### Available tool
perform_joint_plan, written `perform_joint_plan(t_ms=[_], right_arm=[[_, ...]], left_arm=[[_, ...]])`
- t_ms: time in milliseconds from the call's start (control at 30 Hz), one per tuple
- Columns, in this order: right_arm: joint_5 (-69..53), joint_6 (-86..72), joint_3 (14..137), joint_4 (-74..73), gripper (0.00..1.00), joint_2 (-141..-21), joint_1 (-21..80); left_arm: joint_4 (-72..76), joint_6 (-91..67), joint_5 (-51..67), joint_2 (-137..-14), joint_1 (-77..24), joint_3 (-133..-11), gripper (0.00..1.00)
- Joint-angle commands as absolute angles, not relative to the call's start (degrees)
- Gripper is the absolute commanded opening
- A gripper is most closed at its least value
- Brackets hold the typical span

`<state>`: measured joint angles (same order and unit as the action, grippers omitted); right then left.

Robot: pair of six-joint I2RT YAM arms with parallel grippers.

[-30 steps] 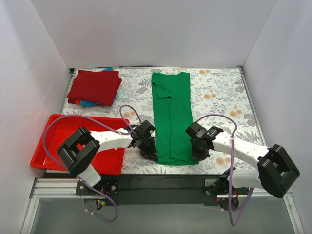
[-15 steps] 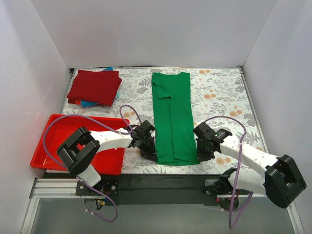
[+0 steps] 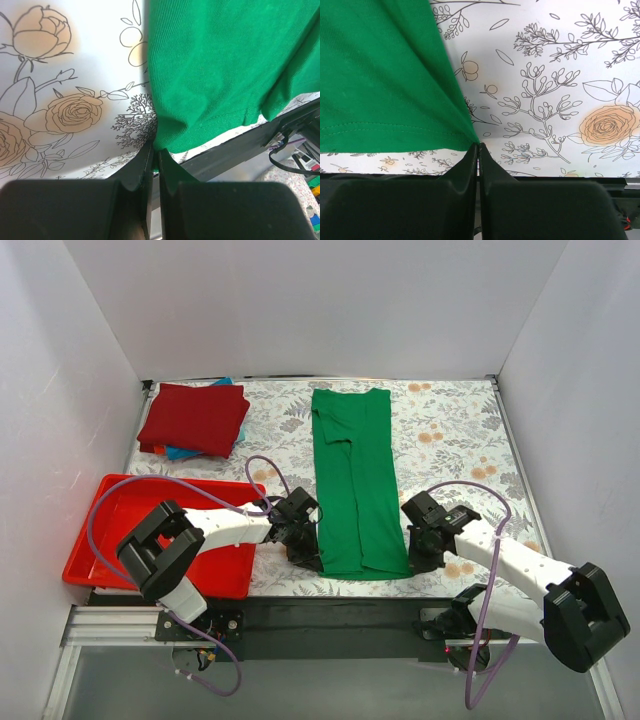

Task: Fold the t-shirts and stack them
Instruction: Fold the tshirt

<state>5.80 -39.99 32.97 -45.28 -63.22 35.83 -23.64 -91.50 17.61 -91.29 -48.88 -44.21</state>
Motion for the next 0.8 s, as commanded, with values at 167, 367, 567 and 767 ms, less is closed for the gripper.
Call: perform_joint_plan(t_ms=[167,367,567,767], right_arm=[[2.2,-34.2,34.8,-47.72,0.15,-61.79,35.6],[-0.88,-33.31,36.12,-47.29,0.43,-61.43,35.51],[-1.58,-33.4,36.48,-44.21,0.45,-63.19,35.07],[-1.4,-33.05,34.9,-41.58,0.45,-64.42,33.93]], left_arm=[[-28.74,-90.53,14.24,-91.41,-49.22,-42.36,0.0],[-28.65,-90.62,14.59,-91.05,-49.31,-42.54,0.0],[-28.65,-90.79,14.85,-90.53,-49.31,-42.45,0.0],[-28.65,-90.97,14.85,-90.26,-49.31,-42.28,0.0]])
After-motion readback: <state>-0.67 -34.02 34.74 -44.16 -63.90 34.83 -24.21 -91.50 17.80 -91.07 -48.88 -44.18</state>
